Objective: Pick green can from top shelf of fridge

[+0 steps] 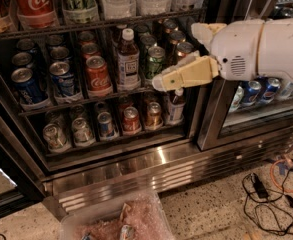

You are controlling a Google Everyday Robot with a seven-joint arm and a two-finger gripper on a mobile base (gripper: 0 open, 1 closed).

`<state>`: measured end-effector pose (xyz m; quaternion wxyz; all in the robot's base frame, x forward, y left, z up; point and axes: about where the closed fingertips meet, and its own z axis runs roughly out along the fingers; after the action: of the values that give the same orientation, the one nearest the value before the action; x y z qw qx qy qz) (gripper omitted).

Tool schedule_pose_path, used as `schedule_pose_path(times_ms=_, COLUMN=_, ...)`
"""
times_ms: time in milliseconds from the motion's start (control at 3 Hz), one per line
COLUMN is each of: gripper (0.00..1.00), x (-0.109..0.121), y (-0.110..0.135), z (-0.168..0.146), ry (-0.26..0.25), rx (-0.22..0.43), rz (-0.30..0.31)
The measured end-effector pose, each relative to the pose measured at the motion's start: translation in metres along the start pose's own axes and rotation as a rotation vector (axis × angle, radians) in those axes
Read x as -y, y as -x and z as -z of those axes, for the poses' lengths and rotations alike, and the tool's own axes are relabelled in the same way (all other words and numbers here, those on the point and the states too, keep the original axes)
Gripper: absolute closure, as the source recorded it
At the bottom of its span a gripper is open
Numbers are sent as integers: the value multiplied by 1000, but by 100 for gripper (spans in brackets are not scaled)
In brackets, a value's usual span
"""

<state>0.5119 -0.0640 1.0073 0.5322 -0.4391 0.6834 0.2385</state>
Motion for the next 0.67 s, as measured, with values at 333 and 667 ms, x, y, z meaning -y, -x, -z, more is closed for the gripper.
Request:
schedule_pose_path(times_ms=333, gripper=0, x=-10, y=21, z=-27, ry=10, rx=51, rz=19)
schedule_pose_path(times_ms=667, gripper=0, x=-10, y=21, z=-27, ry=11, rx=51, rz=20)
